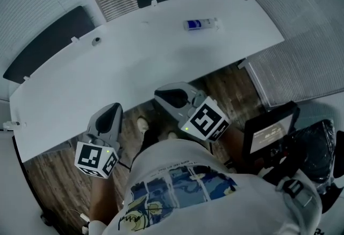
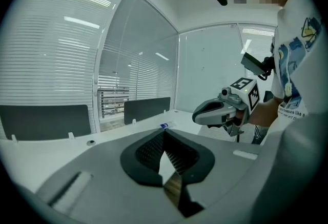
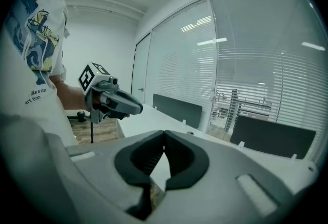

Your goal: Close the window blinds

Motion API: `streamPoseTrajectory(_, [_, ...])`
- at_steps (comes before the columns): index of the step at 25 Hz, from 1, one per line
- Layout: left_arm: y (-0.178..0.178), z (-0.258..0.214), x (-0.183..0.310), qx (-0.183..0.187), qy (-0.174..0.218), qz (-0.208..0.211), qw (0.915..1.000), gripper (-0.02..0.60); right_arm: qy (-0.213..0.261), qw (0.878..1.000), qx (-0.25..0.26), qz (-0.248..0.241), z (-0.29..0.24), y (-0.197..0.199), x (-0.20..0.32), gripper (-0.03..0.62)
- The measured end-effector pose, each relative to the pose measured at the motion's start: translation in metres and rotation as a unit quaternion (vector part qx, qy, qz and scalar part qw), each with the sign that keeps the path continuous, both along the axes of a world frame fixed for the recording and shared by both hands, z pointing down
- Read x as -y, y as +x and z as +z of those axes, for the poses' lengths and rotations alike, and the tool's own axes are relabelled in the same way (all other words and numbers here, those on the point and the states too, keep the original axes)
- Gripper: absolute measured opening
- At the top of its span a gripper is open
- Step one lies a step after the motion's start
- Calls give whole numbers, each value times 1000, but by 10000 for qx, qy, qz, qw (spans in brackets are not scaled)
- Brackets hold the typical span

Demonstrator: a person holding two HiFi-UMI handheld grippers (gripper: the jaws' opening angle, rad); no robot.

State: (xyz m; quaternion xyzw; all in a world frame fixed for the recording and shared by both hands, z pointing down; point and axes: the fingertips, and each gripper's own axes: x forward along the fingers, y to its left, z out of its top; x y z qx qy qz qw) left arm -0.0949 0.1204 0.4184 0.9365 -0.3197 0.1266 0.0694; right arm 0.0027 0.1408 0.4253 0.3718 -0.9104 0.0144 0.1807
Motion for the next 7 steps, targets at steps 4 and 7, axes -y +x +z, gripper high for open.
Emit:
streamPoseTrajectory(4, [7,0,-14,20,28,50,10000,5,19,10000,-15,5,-3,6,-13,3])
streamPoseTrajectory(7, [11,0,-22,23,26,68,10000,5,28,10000,-32,9,-4,9,-20,3])
